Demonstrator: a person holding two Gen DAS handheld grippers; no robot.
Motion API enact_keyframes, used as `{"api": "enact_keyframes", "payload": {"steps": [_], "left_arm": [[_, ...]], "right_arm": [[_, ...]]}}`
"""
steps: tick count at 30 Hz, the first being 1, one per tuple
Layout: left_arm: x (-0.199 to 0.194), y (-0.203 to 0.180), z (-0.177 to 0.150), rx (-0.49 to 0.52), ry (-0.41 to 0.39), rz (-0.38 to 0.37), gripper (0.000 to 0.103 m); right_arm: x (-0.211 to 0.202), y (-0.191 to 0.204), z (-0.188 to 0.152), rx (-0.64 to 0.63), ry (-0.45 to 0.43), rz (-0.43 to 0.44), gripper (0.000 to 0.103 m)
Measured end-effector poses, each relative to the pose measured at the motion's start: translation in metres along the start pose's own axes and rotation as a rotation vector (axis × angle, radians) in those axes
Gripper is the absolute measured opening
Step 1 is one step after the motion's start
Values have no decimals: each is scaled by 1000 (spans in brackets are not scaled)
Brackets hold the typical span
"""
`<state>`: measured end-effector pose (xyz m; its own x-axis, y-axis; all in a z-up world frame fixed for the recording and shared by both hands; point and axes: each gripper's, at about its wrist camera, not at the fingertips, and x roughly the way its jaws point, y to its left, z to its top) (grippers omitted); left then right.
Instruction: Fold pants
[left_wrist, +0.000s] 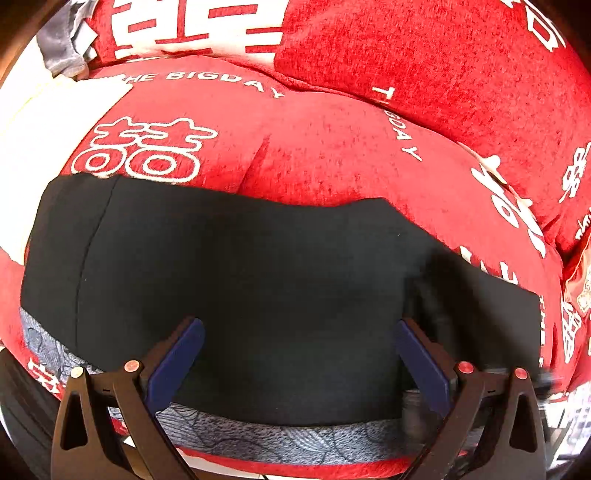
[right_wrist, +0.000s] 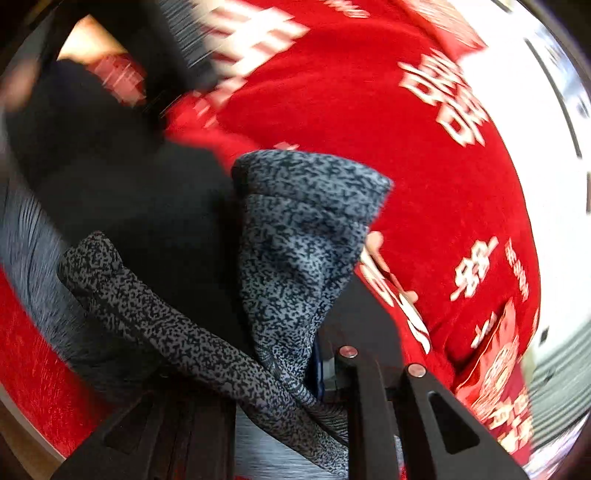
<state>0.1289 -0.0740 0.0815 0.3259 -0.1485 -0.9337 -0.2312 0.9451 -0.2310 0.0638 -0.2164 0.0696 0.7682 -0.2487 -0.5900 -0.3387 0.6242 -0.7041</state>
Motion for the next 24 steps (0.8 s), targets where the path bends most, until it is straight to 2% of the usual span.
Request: {"api": "enact_keyframes", "payload": {"steps": [2,3,5,6,7,8,9,10,12,15,17,18,20,21,22,24], "left_arm": [[0,-3,-4,15,2,-12,103],[-2,-6,-6,30,0,-17,103],[-5,-16,-8,58,-10,-23,103],[-7,-21,-9,74,-16,-30,103],[-9,-25,-9,86,-21,-39,103],[-11,-28,-10,94,-25,-45,103],[-14,-32,-11,106,-31,-51,103],[-17,-36,-12,119,-36,-56,103],[-21,-48,-15,147,-43,-67,103],[-23,-71,-26,210,-47,-74,103],[-20,-85,-36,265,-45,-68,103],[-15,-92,-42,298,-40,-42,103],[-4,-97,-53,342,-23,18,103],[4,-96,-58,358,-7,50,103],[12,-94,-61,364,12,74,103],[19,-84,-64,336,35,43,103]], "right_arm": [[3,21,-3,-65,43,-49,25],[-1,21,-5,-71,43,-61,33],[-16,15,-8,-62,35,-23,51],[-26,9,-9,-43,25,6,65],[-42,-3,-12,2,7,65,75],[-55,-16,-15,47,-10,130,77],[-62,-26,-16,83,-25,182,78],[-74,-46,-22,162,-53,272,79],[-82,-92,-41,348,-78,374,80],[-58,-141,-71,547,-20,370,79],[-28,-163,-93,662,69,380,66],[-15,-167,-104,721,97,444,57],[3,-164,-120,795,126,557,53],[8,-159,-125,795,144,570,51],[15,-142,-134,766,202,567,46],[17,-131,-141,745,218,546,46]]}}
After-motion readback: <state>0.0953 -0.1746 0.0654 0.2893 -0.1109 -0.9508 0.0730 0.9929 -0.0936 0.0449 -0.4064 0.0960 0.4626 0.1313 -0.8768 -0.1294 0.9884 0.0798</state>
